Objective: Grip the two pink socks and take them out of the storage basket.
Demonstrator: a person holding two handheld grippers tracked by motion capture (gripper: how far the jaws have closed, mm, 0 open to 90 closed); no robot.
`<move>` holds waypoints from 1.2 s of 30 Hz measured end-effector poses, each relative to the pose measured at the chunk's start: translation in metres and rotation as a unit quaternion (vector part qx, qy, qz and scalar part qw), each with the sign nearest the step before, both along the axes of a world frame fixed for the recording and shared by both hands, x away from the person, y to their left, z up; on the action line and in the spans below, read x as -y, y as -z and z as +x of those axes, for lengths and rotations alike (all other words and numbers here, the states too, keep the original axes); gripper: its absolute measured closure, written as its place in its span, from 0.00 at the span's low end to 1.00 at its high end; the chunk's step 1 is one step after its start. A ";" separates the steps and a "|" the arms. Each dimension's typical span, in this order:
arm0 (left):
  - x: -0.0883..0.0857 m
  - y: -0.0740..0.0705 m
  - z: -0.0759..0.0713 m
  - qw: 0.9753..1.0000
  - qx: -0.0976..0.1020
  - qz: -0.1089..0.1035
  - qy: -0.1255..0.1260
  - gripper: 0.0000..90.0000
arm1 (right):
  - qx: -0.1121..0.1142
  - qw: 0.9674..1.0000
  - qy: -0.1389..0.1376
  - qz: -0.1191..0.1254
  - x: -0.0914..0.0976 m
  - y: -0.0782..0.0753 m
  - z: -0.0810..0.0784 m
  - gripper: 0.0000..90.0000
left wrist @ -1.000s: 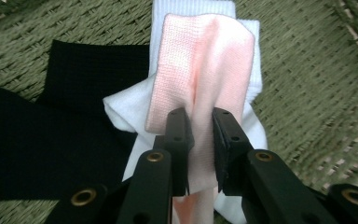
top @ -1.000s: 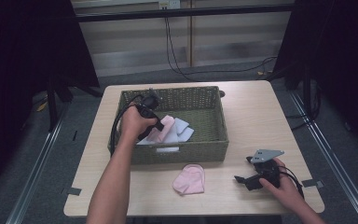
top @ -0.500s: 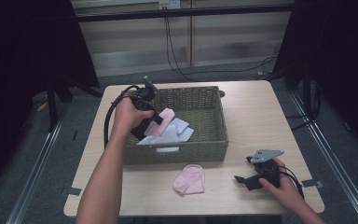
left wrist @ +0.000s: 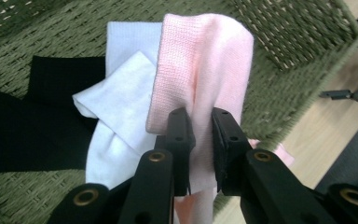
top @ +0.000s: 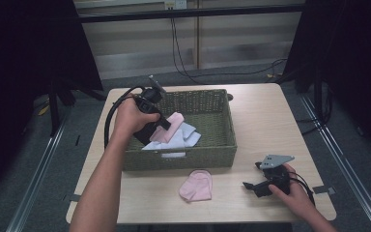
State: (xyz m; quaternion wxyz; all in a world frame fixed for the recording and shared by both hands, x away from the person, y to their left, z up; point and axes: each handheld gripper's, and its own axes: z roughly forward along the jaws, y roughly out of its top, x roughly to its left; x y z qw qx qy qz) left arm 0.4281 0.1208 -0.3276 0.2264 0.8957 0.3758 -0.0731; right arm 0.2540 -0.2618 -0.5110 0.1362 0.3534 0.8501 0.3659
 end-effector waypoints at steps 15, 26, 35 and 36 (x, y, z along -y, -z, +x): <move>0.001 -0.018 -0.025 1.000 0.008 -0.014 0.026 0.87 | 0.001 1.000 -0.001 0.000 0.000 0.000 0.000 0.10; 0.006 -0.018 -0.043 0.998 0.006 -0.019 0.052 0.87 | -0.001 1.000 0.000 0.000 0.000 0.000 0.000 0.10; 0.012 -0.015 -0.057 0.997 0.003 -0.028 0.069 0.87 | -0.001 1.000 0.000 0.000 0.000 0.000 0.000 0.10; 0.012 -0.014 -0.059 0.997 0.004 -0.030 0.072 0.87 | -0.001 1.000 0.000 0.000 0.000 0.000 0.000 0.10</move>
